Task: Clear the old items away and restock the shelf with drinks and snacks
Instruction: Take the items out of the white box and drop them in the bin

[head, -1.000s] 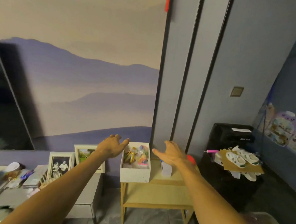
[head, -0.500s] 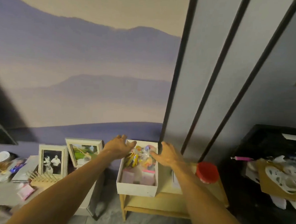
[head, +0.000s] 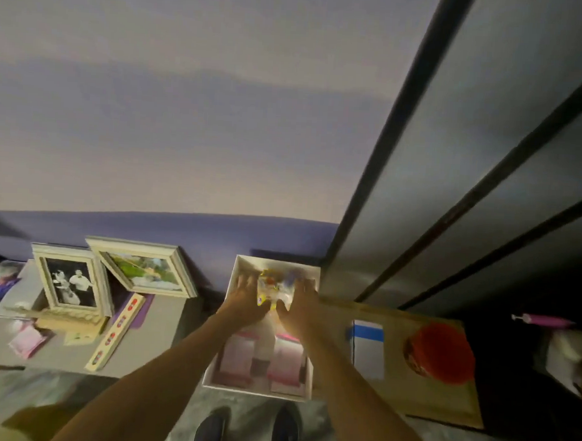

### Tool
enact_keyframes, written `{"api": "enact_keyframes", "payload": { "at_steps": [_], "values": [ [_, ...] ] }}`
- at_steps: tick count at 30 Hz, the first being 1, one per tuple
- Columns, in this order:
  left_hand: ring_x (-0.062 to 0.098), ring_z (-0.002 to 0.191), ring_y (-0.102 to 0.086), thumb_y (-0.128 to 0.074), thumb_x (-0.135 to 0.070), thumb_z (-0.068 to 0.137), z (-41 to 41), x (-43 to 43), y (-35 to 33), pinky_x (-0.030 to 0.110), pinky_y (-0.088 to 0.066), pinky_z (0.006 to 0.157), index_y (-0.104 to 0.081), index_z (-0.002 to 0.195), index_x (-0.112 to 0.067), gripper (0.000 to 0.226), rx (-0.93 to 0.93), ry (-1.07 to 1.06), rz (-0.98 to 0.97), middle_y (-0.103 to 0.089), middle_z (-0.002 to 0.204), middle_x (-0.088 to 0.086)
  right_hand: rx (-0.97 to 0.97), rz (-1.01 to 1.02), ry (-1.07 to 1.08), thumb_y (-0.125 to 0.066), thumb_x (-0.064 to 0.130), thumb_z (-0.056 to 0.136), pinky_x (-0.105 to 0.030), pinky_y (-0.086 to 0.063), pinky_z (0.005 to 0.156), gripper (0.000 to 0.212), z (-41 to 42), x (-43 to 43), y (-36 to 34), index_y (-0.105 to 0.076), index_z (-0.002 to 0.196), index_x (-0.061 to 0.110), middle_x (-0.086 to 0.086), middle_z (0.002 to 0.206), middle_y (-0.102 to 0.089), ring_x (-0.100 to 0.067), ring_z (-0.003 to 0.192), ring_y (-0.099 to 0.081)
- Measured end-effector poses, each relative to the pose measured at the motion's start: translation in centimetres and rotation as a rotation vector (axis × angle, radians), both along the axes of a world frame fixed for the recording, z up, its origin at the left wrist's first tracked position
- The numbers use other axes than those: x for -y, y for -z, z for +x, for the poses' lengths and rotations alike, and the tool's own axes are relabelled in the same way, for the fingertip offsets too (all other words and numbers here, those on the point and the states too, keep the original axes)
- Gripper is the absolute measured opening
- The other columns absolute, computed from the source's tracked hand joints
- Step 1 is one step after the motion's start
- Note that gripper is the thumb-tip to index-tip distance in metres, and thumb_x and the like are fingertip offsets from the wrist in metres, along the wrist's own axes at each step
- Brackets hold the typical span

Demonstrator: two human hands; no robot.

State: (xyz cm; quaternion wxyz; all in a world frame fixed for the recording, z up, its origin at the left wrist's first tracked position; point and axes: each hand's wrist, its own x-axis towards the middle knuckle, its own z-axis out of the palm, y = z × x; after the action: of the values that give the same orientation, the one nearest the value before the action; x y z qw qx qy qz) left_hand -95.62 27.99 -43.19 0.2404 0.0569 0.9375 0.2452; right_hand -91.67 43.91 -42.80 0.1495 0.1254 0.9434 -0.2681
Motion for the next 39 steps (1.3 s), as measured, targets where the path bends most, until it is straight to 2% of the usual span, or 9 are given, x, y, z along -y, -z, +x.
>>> {"api": "enact_keyframes", "payload": {
  "at_steps": [3, 5, 8, 12, 16, 20, 26, 32, 39],
  "values": [
    [0.039, 0.157, -0.024, -0.061, -0.074, 0.074, -2.3, 0.6, 6.6, 0.05, -0.018, 0.13, -0.027, 0.164, -0.006, 0.118, -0.079, 0.104, -0.092, -0.032, 0.165, 0.02, 0.038, 0.084, 0.017, -0.076, 0.05, 0.092, -0.047, -0.017, 0.132, 0.11, -1.7, 0.7, 5.1, -0.007, 0.171, 0.017, -0.012, 0.178, -0.006, -0.036, 0.164, -0.007],
    [0.036, 0.156, -0.026, -0.082, -0.061, 0.072, -3.0, 0.5, 8.4, 0.048, -0.022, 0.129, -0.027, 0.164, -0.009, 0.119, -0.082, 0.141, -0.099, -0.033, 0.164, 0.015, 0.048, 0.153, 0.035, -0.077, 0.057, 0.09, -0.044, -0.018, 0.129, 0.123, -2.3, 0.8, 7.5, 0.01, 0.17, 0.021, -0.011, 0.179, 0.006, -0.036, 0.164, -0.003],
    [0.036, 0.15, -0.037, -0.08, -0.035, 0.079, -3.3, 0.2, 10.3, 0.049, -0.029, 0.127, -0.022, 0.166, -0.011, 0.107, -0.12, 0.173, -0.119, -0.041, 0.158, 0.016, 0.042, 0.251, 0.018, -0.077, 0.06, 0.089, -0.041, -0.008, 0.129, 0.13, -2.4, 1.0, 10.2, 0.018, 0.168, 0.018, -0.015, 0.178, 0.009, -0.035, 0.164, 0.001],
    [0.04, 0.134, -0.051, -0.067, -0.031, 0.094, -3.5, -1.0, 10.7, 0.051, -0.046, 0.111, -0.023, 0.166, -0.017, 0.086, -0.144, 0.095, -0.143, -0.047, 0.154, 0.016, -0.054, 0.294, 0.095, -0.088, 0.038, 0.083, -0.045, -0.046, 0.115, 0.11, -2.9, 1.6, 10.6, -0.02, 0.167, 0.017, -0.019, 0.163, -0.037, -0.036, 0.148, -0.044],
    [0.035, 0.126, -0.06, -0.071, -0.036, 0.094, -3.4, -0.4, 9.3, 0.044, -0.055, 0.099, -0.019, 0.166, -0.026, 0.09, -0.106, 0.047, -0.13, -0.053, 0.148, 0.013, -0.03, -0.065, 0.118, -0.065, 0.009, 0.098, -0.049, -0.041, 0.119, 0.071, -3.5, 0.3, 8.7, -0.039, 0.162, 0.024, -0.013, 0.161, -0.042, -0.036, 0.145, -0.044],
    [0.033, 0.119, -0.064, -0.075, -0.048, 0.088, -3.3, -0.4, 5.5, 0.043, -0.055, 0.094, -0.032, 0.157, -0.029, 0.084, -0.204, -0.003, -0.056, -0.062, 0.138, 0.01, -0.143, 0.015, 0.111, -0.063, 0.02, 0.104, -0.033, -0.06, 0.087, 0.044, -3.2, 0.0, 5.6, -0.052, 0.143, 0.034, 0.0, 0.13, -0.065, -0.021, 0.113, -0.07],
    [0.032, 0.104, -0.071, -0.074, -0.072, 0.079, -3.1, 0.3, -2.2, 0.044, -0.061, 0.084, -0.042, 0.141, -0.032, 0.08, -0.324, -0.08, 0.039, -0.069, 0.121, 0.005, -0.26, 0.08, 0.073, -0.055, 0.049, 0.107, -0.014, -0.039, 0.067, 0.026, -3.0, -1.3, -0.9, -0.067, 0.112, 0.026, 0.006, 0.094, -0.069, -0.01, 0.079, -0.066],
    [0.037, 0.092, -0.073, -0.073, -0.081, 0.059, -1.5, 4.4, -9.3, 0.046, -0.06, 0.071, -0.045, 0.124, -0.039, 0.082, -0.348, -0.249, 0.07, -0.076, 0.102, 0.001, -0.268, 0.002, 0.05, -0.068, 0.034, 0.097, -0.032, -0.05, 0.081, 0.031, -4.1, -0.7, -10.3, -0.068, 0.126, 0.023, -0.001, 0.117, -0.071, -0.026, 0.105, -0.069],
    [0.025, 0.086, -0.074, -0.077, -0.08, 0.059, 2.7, 14.0, -16.8, 0.042, -0.062, 0.072, -0.046, 0.119, -0.039, 0.079, -0.42, -0.385, 0.145, -0.074, 0.095, -0.009, -0.461, -0.129, -0.08, -0.074, 0.037, 0.099, -0.028, -0.057, 0.082, 0.031, -2.9, 6.9, -17.8, -0.073, 0.125, 0.019, 0.001, 0.114, -0.076, -0.02, 0.1, -0.074]
  ]
}}
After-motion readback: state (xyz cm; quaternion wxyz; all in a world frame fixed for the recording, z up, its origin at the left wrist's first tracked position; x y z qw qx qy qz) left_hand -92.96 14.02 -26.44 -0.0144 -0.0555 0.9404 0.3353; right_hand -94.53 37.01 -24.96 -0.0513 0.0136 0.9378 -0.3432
